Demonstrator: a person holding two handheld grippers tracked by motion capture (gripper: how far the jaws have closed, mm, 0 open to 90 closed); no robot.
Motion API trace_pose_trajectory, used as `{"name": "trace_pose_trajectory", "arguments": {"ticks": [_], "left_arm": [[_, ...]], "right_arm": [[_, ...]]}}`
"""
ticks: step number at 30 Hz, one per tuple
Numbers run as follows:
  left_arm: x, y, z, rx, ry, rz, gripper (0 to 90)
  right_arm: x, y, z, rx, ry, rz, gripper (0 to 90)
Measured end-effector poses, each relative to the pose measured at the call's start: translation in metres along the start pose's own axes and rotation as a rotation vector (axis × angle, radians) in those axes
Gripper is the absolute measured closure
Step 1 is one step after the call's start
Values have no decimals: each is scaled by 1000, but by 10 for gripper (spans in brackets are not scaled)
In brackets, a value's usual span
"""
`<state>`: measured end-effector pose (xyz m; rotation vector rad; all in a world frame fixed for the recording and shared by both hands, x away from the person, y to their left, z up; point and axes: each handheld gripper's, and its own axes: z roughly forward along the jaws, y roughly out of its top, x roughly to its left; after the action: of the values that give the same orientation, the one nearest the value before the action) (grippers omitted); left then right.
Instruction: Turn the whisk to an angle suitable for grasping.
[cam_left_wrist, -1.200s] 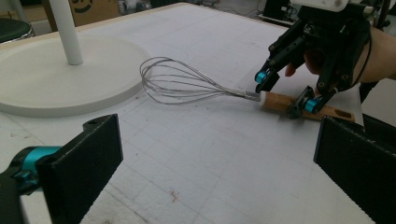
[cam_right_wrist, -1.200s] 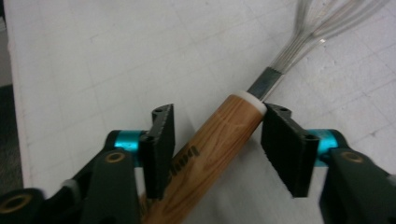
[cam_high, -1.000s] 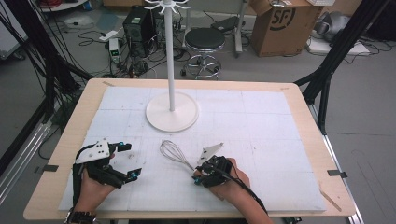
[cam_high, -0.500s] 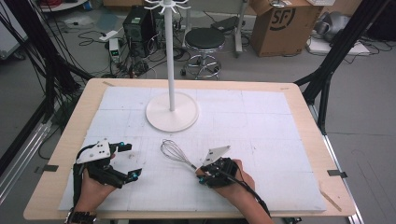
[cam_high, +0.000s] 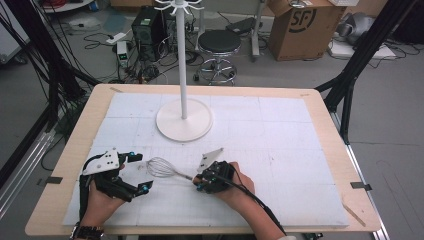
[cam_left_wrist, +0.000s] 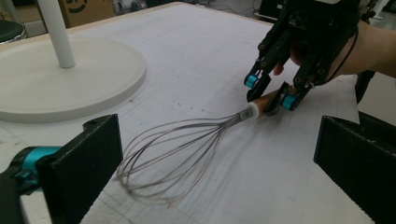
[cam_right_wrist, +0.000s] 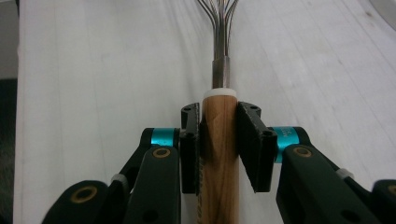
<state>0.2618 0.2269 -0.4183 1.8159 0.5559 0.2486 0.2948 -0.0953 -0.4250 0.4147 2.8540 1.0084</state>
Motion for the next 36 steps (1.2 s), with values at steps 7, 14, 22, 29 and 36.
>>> {"name": "trace_pose_trajectory", "arguments": {"ticks": [7,14,22,29,36], "left_arm": [[1,0,-4,-13,10,0,17],[3,-2,-11,-24,20,-6,17],[3,-2,-12,-21,31,-6,17],[2,-1,-7,-15,22,-2,17],[2,-1,-8,-21,21,0,17]], "right_arm": [[-3,22,19,-9,33,4,705],[-1,11,6,-9,10,14,572],[1,-21,-22,12,-41,47,497],[4,-37,-21,17,-58,31,604],[2,-26,-8,-2,-13,-3,725]]}}
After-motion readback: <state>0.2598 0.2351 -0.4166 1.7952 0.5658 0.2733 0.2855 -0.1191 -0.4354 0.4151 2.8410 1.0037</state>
